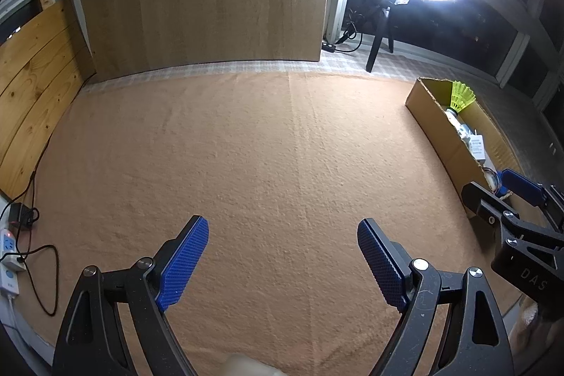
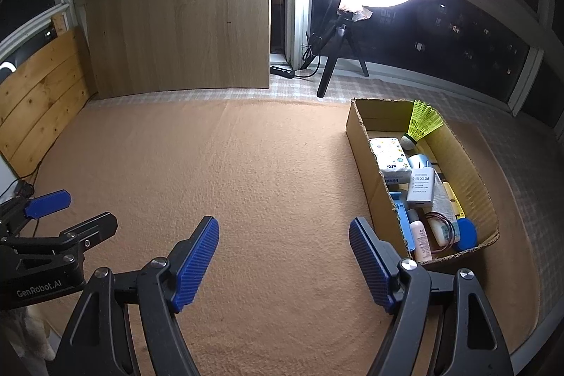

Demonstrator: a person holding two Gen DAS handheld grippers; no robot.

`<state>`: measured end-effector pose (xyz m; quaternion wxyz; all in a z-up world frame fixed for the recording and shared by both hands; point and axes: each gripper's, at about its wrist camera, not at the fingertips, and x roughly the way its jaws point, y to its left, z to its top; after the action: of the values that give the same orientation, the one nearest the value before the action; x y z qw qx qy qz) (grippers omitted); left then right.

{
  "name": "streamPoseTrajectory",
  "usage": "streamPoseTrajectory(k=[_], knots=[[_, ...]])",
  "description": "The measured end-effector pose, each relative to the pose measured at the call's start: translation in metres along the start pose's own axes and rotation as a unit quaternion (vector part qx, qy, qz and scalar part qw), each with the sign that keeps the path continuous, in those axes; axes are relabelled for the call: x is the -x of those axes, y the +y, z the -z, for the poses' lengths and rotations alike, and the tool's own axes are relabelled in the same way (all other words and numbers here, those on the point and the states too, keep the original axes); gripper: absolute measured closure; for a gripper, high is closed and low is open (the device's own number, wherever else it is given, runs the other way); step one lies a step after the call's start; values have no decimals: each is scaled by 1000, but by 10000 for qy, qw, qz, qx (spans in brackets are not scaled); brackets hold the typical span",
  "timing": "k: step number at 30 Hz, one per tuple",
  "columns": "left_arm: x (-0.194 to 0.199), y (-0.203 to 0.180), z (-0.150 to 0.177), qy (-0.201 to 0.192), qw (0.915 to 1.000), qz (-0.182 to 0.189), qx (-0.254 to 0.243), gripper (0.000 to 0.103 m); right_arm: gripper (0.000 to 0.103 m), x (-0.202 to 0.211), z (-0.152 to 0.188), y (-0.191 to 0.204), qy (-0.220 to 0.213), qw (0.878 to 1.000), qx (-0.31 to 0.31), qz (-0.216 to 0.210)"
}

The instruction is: Organize objects

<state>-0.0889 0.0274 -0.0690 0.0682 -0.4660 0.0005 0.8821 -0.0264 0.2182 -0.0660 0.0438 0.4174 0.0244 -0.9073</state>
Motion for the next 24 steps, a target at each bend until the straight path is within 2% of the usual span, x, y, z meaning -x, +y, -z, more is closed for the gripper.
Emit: streamPoseTrajectory(k=[24], knots=[[-1, -3, 4, -54, 9999, -5, -121, 11, 29, -5, 6, -3, 106, 9999, -41, 48]])
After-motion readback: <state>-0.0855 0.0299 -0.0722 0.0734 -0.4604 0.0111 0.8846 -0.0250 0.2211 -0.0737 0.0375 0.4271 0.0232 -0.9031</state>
